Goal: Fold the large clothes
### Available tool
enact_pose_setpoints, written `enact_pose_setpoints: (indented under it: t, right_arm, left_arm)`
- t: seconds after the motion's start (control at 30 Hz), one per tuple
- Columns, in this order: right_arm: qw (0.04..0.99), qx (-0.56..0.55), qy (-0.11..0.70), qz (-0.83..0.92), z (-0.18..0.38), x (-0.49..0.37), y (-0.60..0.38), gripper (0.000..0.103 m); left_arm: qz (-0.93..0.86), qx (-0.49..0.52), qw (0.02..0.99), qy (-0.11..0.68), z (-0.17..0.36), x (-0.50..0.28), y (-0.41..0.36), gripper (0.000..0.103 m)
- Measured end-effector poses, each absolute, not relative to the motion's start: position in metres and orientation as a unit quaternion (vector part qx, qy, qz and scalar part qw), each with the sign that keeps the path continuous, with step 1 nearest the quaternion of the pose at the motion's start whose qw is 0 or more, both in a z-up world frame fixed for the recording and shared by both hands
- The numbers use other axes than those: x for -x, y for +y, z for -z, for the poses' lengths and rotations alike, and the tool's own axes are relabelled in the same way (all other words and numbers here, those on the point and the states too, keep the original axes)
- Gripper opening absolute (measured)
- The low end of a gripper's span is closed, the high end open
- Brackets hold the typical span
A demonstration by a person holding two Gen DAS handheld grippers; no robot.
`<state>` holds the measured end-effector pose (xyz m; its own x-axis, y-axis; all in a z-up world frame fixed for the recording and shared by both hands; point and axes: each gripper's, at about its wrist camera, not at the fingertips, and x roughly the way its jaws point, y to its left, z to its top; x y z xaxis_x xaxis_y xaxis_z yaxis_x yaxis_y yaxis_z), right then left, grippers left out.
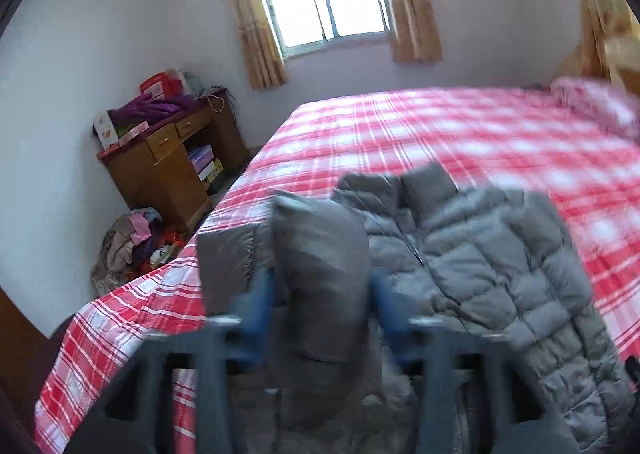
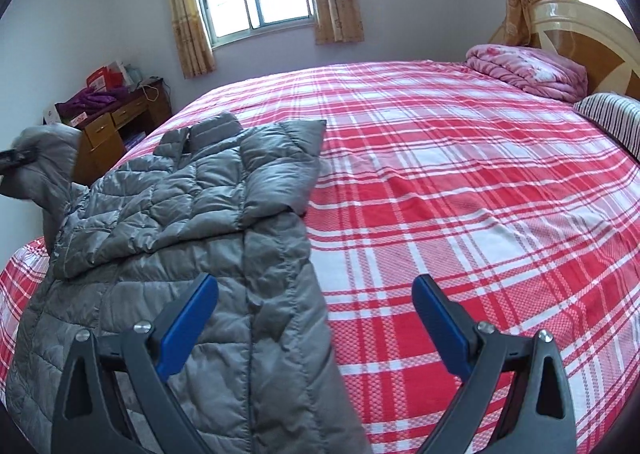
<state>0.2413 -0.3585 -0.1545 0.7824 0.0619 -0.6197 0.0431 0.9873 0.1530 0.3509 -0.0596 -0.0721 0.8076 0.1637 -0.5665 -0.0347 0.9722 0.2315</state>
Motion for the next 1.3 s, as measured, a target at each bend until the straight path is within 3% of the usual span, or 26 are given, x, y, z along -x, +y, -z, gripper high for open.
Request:
enact_pose_setpoints:
  t: [0.03, 0.13, 0.33, 0.63, 0.83, 0.87, 0.93, 0.97, 1.0, 1.1, 1.3]
  right_arm:
    - [0.940, -0.080, 0.332, -0.006, 0.155, -0.242, -0.360, 0.099]
    - [0.938, -0.075, 0.338, -0.010, 0.154, -0.244, -0.360, 0.099]
    - [0.936, -0.059, 0.346, -0.036, 0.141, -0.256, -0.339, 0.099]
    - [0.915, -0.067, 0.376, -0.130, 0.125, -0.318, -0.265, 0.099]
    - [0.899, -0.072, 0.400, -0.163, 0.144, -0.370, -0.218, 0.090]
    - [0.896, -0.070, 0.406, -0.165, 0.149, -0.377, -0.212, 0.084]
    - [0.882, -0.081, 0.428, -0.182, 0.164, -0.388, -0.204, 0.059]
    - [0.872, -0.087, 0.439, -0.199, 0.169, -0.389, -0.201, 0.039]
    - [0.866, -0.084, 0.443, -0.215, 0.173, -0.387, -0.196, 0.029]
    - [0.881, -0.059, 0.413, -0.221, 0.167, -0.370, -0.195, 0.016]
    - [0.898, -0.062, 0.394, -0.189, 0.158, -0.343, -0.229, 0.013]
  left_arm:
    - [-0.061, -0.120, 0.946, 0.295, 0.076, -0.348, -0.066, 0.083]
    - [-0.065, -0.160, 0.948, 0.266, 0.084, -0.338, -0.076, 0.087]
    - [-0.106, -0.135, 0.945, 0.279, 0.097, -0.341, -0.011, 0.089]
    - [-0.234, -0.080, 0.898, 0.365, 0.168, -0.356, 0.096, 0.089]
    - [-0.254, -0.040, 0.883, 0.393, 0.194, -0.363, 0.126, 0.089]
    - [-0.255, -0.035, 0.881, 0.398, 0.197, -0.364, 0.129, 0.089]
    - [-0.258, -0.026, 0.873, 0.412, 0.206, -0.369, 0.134, 0.089]
    - [-0.256, -0.021, 0.872, 0.416, 0.209, -0.370, 0.136, 0.089]
    - [-0.255, -0.018, 0.872, 0.417, 0.211, -0.368, 0.137, 0.089]
    - [-0.251, -0.009, 0.875, 0.415, 0.212, -0.366, 0.139, 0.089]
    - [-0.250, -0.006, 0.875, 0.414, 0.213, -0.366, 0.140, 0.089]
